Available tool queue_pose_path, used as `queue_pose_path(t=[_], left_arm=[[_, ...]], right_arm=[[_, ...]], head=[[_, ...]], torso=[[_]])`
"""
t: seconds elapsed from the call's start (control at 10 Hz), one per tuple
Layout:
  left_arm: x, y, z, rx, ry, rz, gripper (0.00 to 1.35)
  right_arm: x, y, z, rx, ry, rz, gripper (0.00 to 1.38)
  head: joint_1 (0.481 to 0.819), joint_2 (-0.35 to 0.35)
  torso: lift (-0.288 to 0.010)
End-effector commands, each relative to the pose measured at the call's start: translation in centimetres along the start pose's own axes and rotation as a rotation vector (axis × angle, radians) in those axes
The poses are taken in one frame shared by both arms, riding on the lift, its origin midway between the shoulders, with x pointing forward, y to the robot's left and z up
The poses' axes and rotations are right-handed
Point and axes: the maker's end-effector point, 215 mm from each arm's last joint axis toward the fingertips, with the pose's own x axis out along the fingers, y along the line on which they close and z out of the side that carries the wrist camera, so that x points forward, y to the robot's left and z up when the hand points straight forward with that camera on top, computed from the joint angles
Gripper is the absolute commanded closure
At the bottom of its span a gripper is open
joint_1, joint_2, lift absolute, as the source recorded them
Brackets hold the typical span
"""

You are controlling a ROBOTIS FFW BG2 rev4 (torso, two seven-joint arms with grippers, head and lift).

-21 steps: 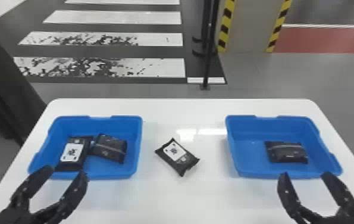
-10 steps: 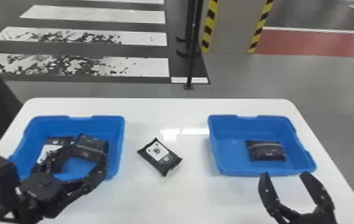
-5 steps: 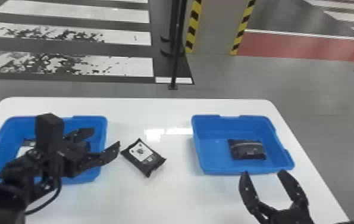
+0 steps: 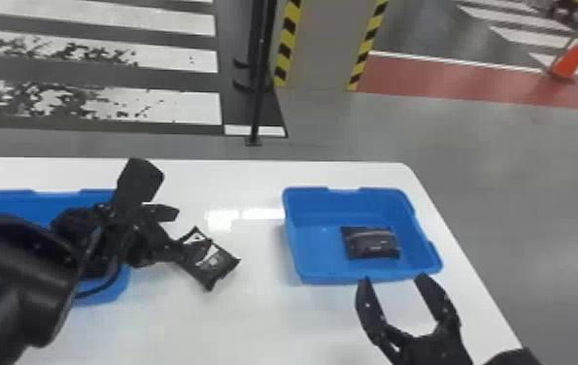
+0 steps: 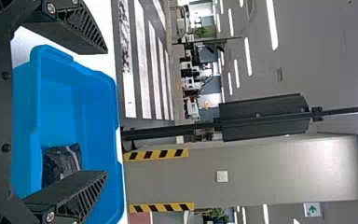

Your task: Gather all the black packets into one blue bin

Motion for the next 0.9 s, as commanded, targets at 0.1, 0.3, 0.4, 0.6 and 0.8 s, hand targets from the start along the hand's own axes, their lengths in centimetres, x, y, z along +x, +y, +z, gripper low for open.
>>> queue_pose_path(t=[0.1, 0.3, 0.4, 0.6, 0.8], left_arm=[[1.1, 0.5, -2.0, 0.015, 0.13, -0.022, 0.23], [2.6, 0.6, -3.0, 0.063, 0.193, -0.063, 0.23], [3.6, 0.6, -3.3, 0.091, 0.221, -0.094, 0.23], [3.9, 0.6, -4.0, 0.088, 0.235, -0.095, 0.23], [4.2, 0.2, -6.0, 0.043, 0.256, -0.108, 0.31]], right_arm=[[0.0, -0.1, -0.4, 0.012, 0.004, -0.002, 0.1], [0.4, 0.0, -0.3, 0.013, -0.001, 0.003, 0.1], [0.5, 0.1, -0.6, 0.014, 0.002, 0.006, 0.1], [0.7, 0.1, -0.8, 0.02, 0.002, 0.008, 0.1], [0.7, 0.1, -0.9, 0.024, 0.004, 0.007, 0.1]], head=[[0.695, -0.269], [0.695, -0.259], [0.695, -0.258], [0.695, -0.264], [0.695, -0.26]], torso=[[-0.11], [-0.11], [-0.11], [-0.11], [-0.11]])
